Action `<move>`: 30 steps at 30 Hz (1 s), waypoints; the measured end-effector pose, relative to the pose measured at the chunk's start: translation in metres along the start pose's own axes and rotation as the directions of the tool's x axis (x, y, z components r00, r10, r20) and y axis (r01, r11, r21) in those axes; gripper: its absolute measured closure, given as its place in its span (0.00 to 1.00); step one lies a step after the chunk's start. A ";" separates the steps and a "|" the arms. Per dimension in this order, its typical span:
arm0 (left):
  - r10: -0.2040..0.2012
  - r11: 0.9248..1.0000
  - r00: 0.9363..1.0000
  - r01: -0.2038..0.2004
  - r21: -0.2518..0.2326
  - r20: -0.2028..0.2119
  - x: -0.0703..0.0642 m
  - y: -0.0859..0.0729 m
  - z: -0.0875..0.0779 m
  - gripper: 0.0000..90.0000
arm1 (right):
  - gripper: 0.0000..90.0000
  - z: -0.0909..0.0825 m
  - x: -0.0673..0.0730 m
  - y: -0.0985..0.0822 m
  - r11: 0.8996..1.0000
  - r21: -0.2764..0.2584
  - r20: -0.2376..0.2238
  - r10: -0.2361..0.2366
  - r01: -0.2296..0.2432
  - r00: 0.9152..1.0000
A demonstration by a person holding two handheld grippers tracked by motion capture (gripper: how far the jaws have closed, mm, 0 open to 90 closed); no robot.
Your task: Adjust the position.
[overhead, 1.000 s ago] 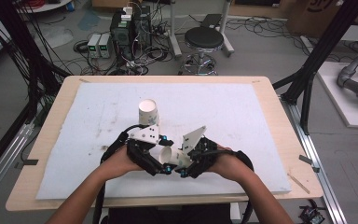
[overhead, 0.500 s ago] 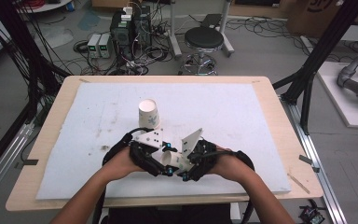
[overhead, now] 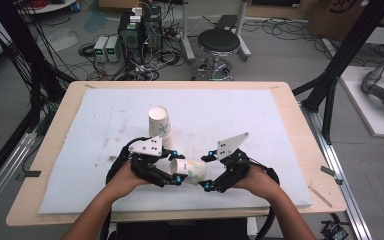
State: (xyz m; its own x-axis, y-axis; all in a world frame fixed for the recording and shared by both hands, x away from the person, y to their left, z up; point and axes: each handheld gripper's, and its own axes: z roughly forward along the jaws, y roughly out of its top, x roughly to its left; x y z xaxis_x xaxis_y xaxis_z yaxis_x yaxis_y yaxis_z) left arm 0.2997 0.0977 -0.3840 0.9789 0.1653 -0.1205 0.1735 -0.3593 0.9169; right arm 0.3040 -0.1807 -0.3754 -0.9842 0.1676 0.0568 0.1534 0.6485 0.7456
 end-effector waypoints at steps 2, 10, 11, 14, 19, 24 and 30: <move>-0.008 1.000 1.000 0.008 -0.025 -0.009 0.000 -0.003 -0.001 0.41 | 0.21 -0.001 0.001 -0.005 0.999 -0.041 0.010 0.011 -0.010 1.000; 0.005 0.991 0.999 -0.010 -0.130 -0.038 -0.002 -0.011 -0.009 0.41 | 0.21 -0.003 0.005 -0.020 0.984 -0.176 0.068 0.019 -0.007 0.998; 0.007 0.988 0.999 -0.015 -0.155 -0.048 -0.003 -0.013 -0.011 0.41 | 0.21 -0.003 0.007 -0.024 0.977 -0.213 0.087 0.022 -0.003 0.996; 0.017 0.982 0.998 -0.028 -0.184 -0.062 -0.006 -0.017 -0.013 0.41 | 0.21 -0.002 0.008 -0.029 0.962 -0.273 0.101 0.037 -0.008 0.994; 0.026 0.980 0.998 -0.038 -0.194 -0.064 -0.008 -0.019 -0.014 0.41 | 0.21 0.002 0.007 -0.036 0.959 -0.284 0.088 0.042 -0.016 0.995; 0.035 0.980 0.998 -0.044 -0.195 -0.051 -0.009 -0.017 -0.012 0.41 | 0.21 0.002 0.006 -0.036 0.956 -0.292 0.079 0.039 -0.015 0.996; 0.049 0.980 0.999 -0.052 -0.192 -0.022 -0.011 -0.013 -0.007 0.41 | 0.21 0.004 0.008 -0.034 0.953 -0.302 0.057 0.028 -0.009 0.998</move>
State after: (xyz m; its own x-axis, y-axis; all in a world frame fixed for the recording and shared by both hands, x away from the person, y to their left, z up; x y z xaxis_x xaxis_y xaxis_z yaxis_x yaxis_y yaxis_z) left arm 0.2859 0.1067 -0.3924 0.9835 0.1681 -0.0672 0.0983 -0.1842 0.9780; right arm 0.2908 -0.1987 -0.4029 -0.9730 0.2274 0.0397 0.1290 0.3926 0.9106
